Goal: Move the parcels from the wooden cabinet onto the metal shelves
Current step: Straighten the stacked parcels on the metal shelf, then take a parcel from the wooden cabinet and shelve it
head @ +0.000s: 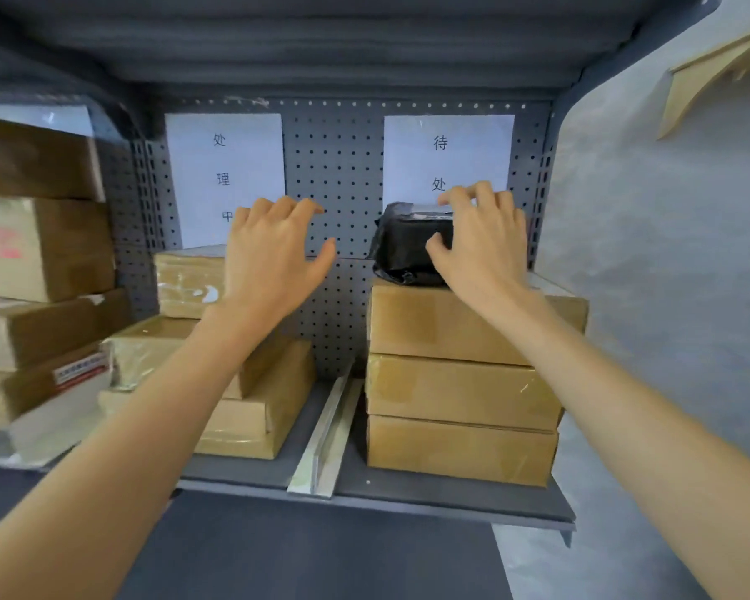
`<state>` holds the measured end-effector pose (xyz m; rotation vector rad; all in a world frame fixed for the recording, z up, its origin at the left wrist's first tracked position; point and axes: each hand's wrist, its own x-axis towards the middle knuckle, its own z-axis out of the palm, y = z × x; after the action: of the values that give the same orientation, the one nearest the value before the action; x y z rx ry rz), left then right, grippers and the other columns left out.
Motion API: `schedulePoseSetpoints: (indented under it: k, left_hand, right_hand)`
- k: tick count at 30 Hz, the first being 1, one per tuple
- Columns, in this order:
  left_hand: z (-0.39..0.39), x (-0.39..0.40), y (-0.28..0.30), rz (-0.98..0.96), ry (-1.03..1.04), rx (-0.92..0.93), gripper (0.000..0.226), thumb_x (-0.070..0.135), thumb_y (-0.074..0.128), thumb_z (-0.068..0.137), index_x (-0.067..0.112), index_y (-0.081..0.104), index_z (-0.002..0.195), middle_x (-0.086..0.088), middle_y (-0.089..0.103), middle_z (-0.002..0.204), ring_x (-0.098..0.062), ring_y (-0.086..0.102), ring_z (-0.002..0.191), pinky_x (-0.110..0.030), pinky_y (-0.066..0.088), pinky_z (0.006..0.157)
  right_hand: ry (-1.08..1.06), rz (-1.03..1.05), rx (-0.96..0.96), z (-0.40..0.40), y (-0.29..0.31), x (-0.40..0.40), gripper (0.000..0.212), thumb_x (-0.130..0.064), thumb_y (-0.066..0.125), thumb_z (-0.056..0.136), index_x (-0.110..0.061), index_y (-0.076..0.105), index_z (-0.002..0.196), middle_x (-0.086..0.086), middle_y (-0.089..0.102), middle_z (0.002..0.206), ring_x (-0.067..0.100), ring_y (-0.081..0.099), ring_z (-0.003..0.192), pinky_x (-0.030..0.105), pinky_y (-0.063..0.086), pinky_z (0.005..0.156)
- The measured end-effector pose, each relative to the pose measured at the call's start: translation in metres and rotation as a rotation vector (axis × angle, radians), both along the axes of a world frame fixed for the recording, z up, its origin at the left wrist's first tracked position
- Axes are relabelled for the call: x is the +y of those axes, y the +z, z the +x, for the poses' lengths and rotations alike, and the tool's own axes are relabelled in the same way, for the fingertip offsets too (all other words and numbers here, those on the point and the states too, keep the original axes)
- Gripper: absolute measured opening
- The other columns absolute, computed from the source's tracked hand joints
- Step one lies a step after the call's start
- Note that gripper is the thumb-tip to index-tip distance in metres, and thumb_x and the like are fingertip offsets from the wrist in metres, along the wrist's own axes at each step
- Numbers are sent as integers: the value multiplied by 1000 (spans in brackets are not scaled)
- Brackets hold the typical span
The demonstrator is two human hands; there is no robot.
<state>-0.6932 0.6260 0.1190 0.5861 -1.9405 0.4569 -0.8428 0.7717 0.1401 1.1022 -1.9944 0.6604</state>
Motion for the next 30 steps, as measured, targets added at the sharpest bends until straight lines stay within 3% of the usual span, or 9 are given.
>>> schedulePoseSetpoints:
  k: [10,14,22,30]
  left_hand:
    - [240,-65,-25,74,329,14,34,36,58,89,12,64,112,-11,68,103,-35,60,98,-45,43,87]
    - [364,-97,-42,85,459,-24,31,31,63,85,9,66,107,-13,69,94,-38,60,90,-44,44,79]
    - [542,-147,-77,284,674,-101,39,45,49,94,19,60,121,-4,65,119,-28,56,114,-42,40,98]
    - [676,-225,-96,386,865,-122,46,50,44,94,20,57,125,0,64,120,-24,56,115,-40,41,98]
  right_hand:
    - [320,69,70,211,-26,-121,40,-24,51,94,-16,47,133,6,46,133,28,40,122,37,30,99]
    - [428,150,60,326,-46,-181,44,-29,54,93,-15,46,133,8,49,129,30,43,119,40,35,95]
    - [596,300,90,512,-82,-271,44,-32,54,92,-14,46,131,9,51,128,31,46,116,40,36,93]
    - [748,321,87,642,-98,-368,42,-31,52,94,-13,46,132,10,49,132,29,45,120,39,37,95]
